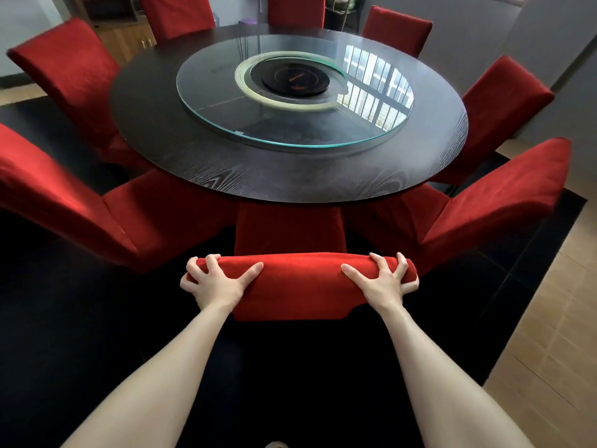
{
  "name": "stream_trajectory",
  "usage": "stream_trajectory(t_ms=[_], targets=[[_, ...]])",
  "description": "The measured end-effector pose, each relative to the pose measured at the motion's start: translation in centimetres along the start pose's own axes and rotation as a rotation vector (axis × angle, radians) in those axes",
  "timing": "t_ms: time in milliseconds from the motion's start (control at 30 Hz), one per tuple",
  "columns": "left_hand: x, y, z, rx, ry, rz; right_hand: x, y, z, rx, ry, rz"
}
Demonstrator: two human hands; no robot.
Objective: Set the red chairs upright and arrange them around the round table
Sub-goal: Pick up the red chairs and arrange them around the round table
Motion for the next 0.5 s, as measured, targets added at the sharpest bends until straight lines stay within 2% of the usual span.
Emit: stream_trajectory(t_ms=[167, 267, 500], targets=[[0.6, 0.2, 0.6, -0.122, 0.006, -0.004, 1.1, 0.0, 0.1, -0.011, -0.025, -0.043], [1.2, 0.9, 0.8, -0.146, 0.016, -0.064, 1.8, 0.1, 1.0, -0.049, 0.03, -0.06], [3.3, 6.5, 0.2, 0.061, 0.018, -0.178, 2.1, 0.7, 6.1, -0.259, 0.204, -0.142]])
Point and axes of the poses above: each hand's wrist, its own x-axis away from the middle knuckle, its own z-axis out of the back of the hand, y = z × x, the point moved 3 cm from there along -x, towards the middle knuckle, and after that the axes turned 3 degrees about x, right-handed, at the moved point
